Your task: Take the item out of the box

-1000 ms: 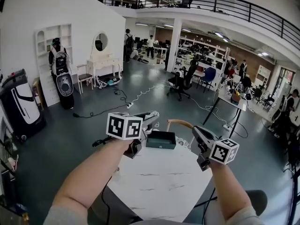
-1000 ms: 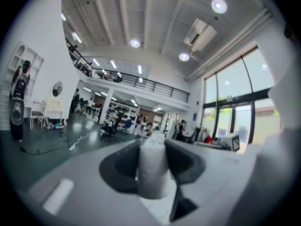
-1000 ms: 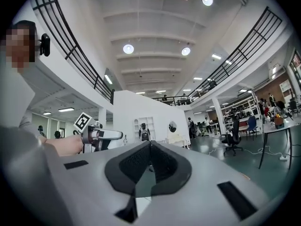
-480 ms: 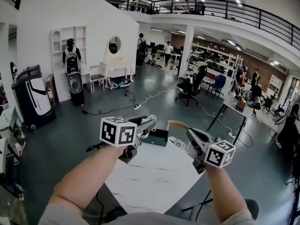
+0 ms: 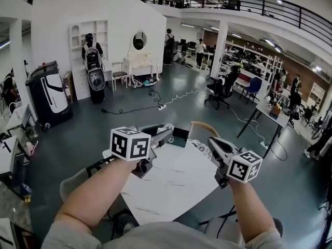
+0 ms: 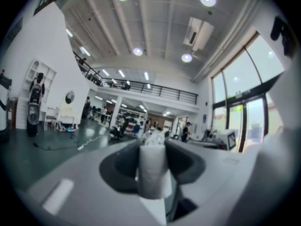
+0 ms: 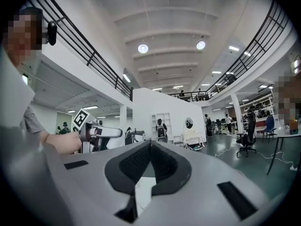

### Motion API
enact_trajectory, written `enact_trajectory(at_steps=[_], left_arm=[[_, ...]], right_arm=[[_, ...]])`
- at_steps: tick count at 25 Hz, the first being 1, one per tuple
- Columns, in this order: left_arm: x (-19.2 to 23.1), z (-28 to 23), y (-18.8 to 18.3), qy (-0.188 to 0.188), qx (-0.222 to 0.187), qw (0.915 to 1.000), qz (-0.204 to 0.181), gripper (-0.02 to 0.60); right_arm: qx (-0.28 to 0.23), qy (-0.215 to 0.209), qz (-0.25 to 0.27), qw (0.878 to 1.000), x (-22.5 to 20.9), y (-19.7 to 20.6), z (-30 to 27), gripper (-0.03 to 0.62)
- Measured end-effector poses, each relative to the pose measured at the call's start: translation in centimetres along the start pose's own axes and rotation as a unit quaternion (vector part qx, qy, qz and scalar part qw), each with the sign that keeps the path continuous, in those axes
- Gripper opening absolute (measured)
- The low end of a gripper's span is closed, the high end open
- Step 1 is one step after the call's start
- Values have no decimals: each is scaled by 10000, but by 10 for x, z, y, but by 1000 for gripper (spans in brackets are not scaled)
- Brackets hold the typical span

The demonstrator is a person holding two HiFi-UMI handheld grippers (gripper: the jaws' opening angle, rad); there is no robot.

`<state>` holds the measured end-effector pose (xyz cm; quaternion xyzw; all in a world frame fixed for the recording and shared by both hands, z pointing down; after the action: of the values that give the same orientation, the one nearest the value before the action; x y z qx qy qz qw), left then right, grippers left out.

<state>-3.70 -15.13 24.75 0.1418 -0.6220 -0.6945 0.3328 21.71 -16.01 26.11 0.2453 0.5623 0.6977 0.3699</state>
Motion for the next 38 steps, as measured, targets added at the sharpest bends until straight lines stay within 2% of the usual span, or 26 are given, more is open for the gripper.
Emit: enact_trajectory(at_steps=[12, 20, 28, 38], left_arm=[[1, 40, 52, -32, 131, 9999, 68, 161], [34, 77, 71, 71, 131, 9998, 89, 161], [61, 105, 69, 230, 95, 9996, 117, 161], [79, 109, 66, 224, 37, 9996, 161, 161]], right_arm=[[138, -21, -205, 9997, 13, 28, 10, 8], [82, 188, -519, 9984, 32, 66, -3, 8], [193, 330, -615, 9974, 51, 98, -22, 8], [222, 415, -587, 9972, 48, 108, -35, 8]])
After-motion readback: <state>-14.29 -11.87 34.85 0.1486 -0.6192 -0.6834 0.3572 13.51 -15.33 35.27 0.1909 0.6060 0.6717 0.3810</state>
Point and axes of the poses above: the fingertips, and each gripper's own axes: z backward along the fingers, x to its left, y out of its underside, the point moved 7 cm from there along z, backward along the fingers, and after that the axes turned 14 degrees about -x, right-handed, at the moved point
